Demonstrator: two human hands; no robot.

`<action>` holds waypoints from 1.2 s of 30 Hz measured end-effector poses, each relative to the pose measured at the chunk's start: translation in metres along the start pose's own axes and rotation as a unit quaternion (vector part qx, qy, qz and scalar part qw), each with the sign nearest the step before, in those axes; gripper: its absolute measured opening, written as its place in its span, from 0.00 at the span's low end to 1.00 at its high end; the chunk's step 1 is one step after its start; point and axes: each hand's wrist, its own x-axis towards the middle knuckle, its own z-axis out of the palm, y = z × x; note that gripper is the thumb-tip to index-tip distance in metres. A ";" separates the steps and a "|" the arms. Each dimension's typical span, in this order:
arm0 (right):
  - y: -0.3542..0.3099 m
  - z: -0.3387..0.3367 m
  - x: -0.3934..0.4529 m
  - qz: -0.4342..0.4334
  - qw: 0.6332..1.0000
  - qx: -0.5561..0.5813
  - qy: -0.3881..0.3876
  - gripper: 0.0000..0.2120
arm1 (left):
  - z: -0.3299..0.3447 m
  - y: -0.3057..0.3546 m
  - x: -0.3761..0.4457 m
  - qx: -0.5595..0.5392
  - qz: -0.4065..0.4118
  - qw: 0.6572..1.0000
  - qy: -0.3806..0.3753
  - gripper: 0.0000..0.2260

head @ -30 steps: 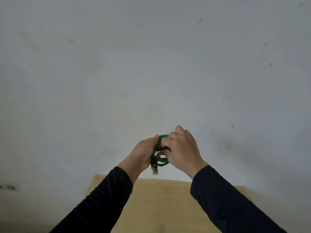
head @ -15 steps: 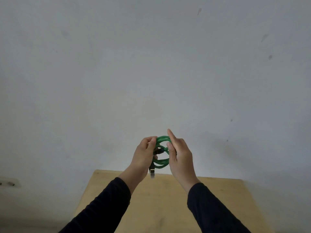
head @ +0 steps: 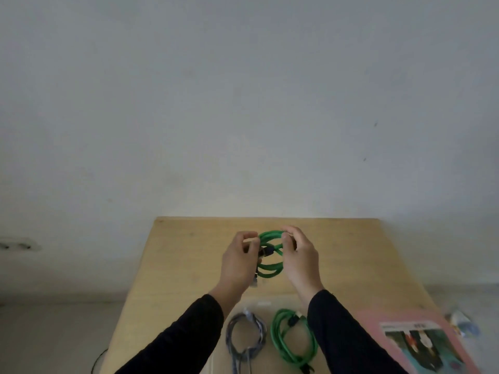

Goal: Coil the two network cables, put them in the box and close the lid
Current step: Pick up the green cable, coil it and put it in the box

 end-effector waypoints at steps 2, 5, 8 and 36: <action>0.015 -0.002 -0.018 0.030 0.999 -0.017 0.006 0.07 | 0.004 -0.024 -0.015 0.032 0.010 0.999 -0.013 0.07; 0.041 -0.010 -0.046 0.053 0.998 -0.041 0.005 0.03 | 0.013 -0.056 -0.036 0.065 0.014 0.997 -0.030 0.09; 0.069 -0.020 -0.071 0.059 0.996 -0.073 -0.010 0.03 | 0.022 -0.077 -0.052 0.099 0.002 0.994 -0.044 0.09; 0.127 -0.039 -0.128 -0.161 0.885 -0.414 -0.136 0.31 | 0.045 -0.127 -0.115 0.438 0.161 0.884 0.007 0.08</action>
